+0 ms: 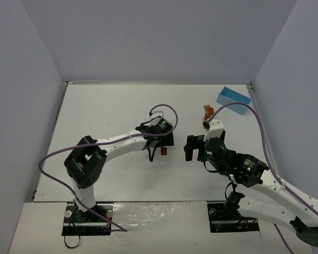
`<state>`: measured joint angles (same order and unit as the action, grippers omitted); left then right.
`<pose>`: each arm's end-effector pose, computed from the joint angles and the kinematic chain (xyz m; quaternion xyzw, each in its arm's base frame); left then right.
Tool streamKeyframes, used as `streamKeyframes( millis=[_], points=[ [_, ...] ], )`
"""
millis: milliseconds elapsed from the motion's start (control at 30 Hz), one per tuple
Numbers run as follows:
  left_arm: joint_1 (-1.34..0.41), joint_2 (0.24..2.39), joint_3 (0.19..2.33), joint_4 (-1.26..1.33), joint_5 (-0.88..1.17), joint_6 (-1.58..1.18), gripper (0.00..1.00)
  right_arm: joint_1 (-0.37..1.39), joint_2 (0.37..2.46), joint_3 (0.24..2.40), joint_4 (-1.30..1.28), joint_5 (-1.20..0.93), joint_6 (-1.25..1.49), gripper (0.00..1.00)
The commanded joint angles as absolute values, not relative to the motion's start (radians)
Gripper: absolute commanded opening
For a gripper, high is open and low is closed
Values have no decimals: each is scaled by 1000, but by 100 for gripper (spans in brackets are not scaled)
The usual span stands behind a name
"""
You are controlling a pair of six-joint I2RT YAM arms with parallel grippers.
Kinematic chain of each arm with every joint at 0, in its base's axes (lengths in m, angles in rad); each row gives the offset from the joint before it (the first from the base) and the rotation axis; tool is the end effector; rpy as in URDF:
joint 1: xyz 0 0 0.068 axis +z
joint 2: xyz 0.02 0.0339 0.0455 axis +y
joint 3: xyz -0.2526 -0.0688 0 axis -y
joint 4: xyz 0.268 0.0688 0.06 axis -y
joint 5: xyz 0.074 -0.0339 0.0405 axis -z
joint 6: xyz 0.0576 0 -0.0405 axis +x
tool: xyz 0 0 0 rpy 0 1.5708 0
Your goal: Build the wood block tower
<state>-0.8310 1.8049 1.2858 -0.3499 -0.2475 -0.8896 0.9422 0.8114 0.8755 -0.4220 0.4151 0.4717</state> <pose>0.2969 -0.3043 0.1792 -0.0697 0.9302 -0.1830 0.3103 0.1531 0.1711 0.3294 -0.0732 0.8093 0.2335 0.5340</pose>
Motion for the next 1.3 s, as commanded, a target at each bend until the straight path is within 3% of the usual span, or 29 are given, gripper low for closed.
streamKeyframes(
  millis=[0, 300, 467, 767, 1067, 1267],
  points=[
    [-652, 1555, 1322, -417, -253, -800, 85, 939, 916, 963, -368, 497, 424, 94],
    [-402, 1216, 1177, -538, -159, -589, 85, 947, 1235, 961, -167, 416, 486, 79],
    [-335, 1015, 1008, -562, -127, -524, 87, 963, 1396, 971, -72, 443, 554, 77],
    [-325, 900, 823, -535, -60, -467, 91, 977, 1592, 970, 25, 469, 617, 72],
    [-325, 819, 873, -615, -123, -354, 92, 977, 1667, 963, 84, 485, 635, 58],
    [-325, 779, 839, -613, -135, -364, 92, 973, 1694, 972, 88, 503, 657, 54]
  ],
)
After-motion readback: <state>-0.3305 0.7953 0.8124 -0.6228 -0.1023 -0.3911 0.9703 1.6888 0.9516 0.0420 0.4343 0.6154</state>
